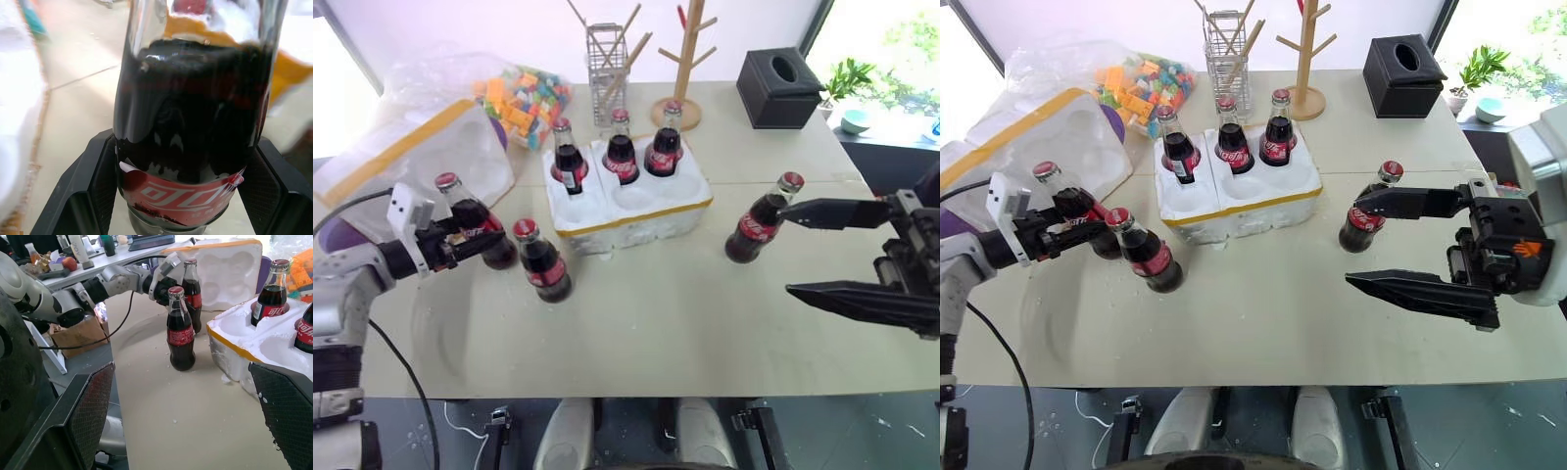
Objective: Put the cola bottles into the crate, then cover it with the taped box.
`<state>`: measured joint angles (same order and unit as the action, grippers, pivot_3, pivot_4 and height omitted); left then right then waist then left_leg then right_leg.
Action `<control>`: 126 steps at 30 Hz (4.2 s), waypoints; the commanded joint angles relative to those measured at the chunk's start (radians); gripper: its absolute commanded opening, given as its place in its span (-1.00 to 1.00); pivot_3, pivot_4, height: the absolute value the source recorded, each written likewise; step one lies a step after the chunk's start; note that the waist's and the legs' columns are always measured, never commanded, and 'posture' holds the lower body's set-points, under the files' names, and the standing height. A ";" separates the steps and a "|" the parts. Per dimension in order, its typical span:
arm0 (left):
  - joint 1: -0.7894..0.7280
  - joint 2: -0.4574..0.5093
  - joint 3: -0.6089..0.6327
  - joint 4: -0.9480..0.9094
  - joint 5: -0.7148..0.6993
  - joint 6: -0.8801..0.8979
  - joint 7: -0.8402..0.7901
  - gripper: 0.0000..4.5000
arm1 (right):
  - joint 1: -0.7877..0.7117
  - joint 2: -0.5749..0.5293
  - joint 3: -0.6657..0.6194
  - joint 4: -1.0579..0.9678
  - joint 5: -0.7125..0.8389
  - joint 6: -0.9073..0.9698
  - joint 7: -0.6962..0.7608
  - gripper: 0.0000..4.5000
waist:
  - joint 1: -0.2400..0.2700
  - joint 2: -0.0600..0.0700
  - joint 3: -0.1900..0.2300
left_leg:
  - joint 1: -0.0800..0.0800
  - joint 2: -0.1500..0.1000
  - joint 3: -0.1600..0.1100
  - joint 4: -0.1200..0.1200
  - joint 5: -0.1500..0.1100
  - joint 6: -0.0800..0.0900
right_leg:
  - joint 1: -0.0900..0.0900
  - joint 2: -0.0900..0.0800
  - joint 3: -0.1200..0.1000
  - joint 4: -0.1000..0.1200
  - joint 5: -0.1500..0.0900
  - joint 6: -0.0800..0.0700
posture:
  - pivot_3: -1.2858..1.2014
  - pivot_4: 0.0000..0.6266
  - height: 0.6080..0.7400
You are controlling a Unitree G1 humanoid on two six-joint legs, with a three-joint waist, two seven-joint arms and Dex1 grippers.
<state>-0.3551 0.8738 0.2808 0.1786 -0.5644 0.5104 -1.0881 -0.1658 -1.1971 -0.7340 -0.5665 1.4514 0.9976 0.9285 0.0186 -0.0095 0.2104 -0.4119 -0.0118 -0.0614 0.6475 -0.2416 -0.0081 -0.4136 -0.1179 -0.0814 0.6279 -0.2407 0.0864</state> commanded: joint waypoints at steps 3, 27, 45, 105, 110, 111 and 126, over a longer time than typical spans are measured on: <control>-0.341 0.081 -0.053 0.021 -0.068 0.094 -0.169 0.21 | -0.001 0.022 -0.008 -0.007 -0.023 -0.041 -0.012 1.00 | 0.026 -0.004 0.002 | -0.001 0.000 0.000 0.002 0.000 -0.001 | -0.001 0.002 0.000 0.000 0.001 -0.002 | 0.03 -0.52 1.00; -1.112 -0.454 -0.283 0.944 0.282 -0.404 -0.414 0.21 | 0.195 0.077 -0.202 -0.154 0.142 -0.064 -0.341 1.00 | 0.019 -0.008 0.005 | -0.014 -0.006 0.001 0.006 0.001 0.000 | -0.012 0.000 0.001 0.002 0.007 0.008 | 0.03 -0.52 1.00; -1.038 -0.430 -0.277 0.784 0.311 -0.377 -0.493 0.21 | 0.182 0.080 -0.136 -0.104 0.091 -0.121 -0.352 1.00 | 0.019 -0.009 0.005 | -0.016 -0.006 0.002 0.016 0.001 0.000 | -0.010 0.000 0.002 0.004 0.010 0.009 | 0.03 -0.52 1.00; 0.174 0.101 0.265 -0.458 -0.031 0.142 -0.266 0.96 | 0.035 0.039 0.125 0.005 -0.032 -0.145 -0.158 1.00 | 0.005 -0.007 0.004 | -0.008 0.007 0.017 0.019 0.002 -0.002 | -0.007 0.004 0.018 0.001 0.016 0.002 | 0.03 -0.52 1.00; 0.186 -0.009 0.134 -0.539 -0.012 0.077 -0.134 0.96 | -0.043 0.048 0.197 0.028 -0.040 -0.145 -0.160 1.00 | 0.023 -0.006 0.004 | -0.006 0.011 0.031 0.019 0.002 -0.003 | -0.007 0.002 0.020 0.001 0.016 0.001 | 0.03 -0.52 1.00; 0.169 -0.024 0.104 -0.531 -0.003 0.060 -0.117 0.96 | -0.054 0.050 0.206 0.031 -0.042 -0.142 -0.163 1.00 | 0.023 -0.007 0.004 | -0.006 0.011 0.032 0.019 0.003 -0.003 | -0.007 0.002 0.021 0.001 0.016 0.001 | 0.03 -0.52 1.00; 0.048 -0.091 -0.220 -0.372 0.116 -0.105 -0.097 0.96 | -0.056 0.070 0.169 0.003 -0.012 -0.115 -0.243 1.00 | 0.020 -0.007 0.004 | -0.008 0.011 0.035 0.018 0.003 -0.002 | -0.011 0.006 0.023 0.002 0.017 0.001 | 0.03 -0.52 1.00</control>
<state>-0.2943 0.7799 0.0737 -0.1969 -0.4698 0.4437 -1.1778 -0.2178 -1.1297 -0.5212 -0.5472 1.4201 0.8877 0.6935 0.0382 -0.0162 0.2139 -0.4196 -0.0012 -0.0260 0.6656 -0.2390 -0.0101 -0.4248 -0.1119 -0.0582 0.6296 -0.2237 0.0877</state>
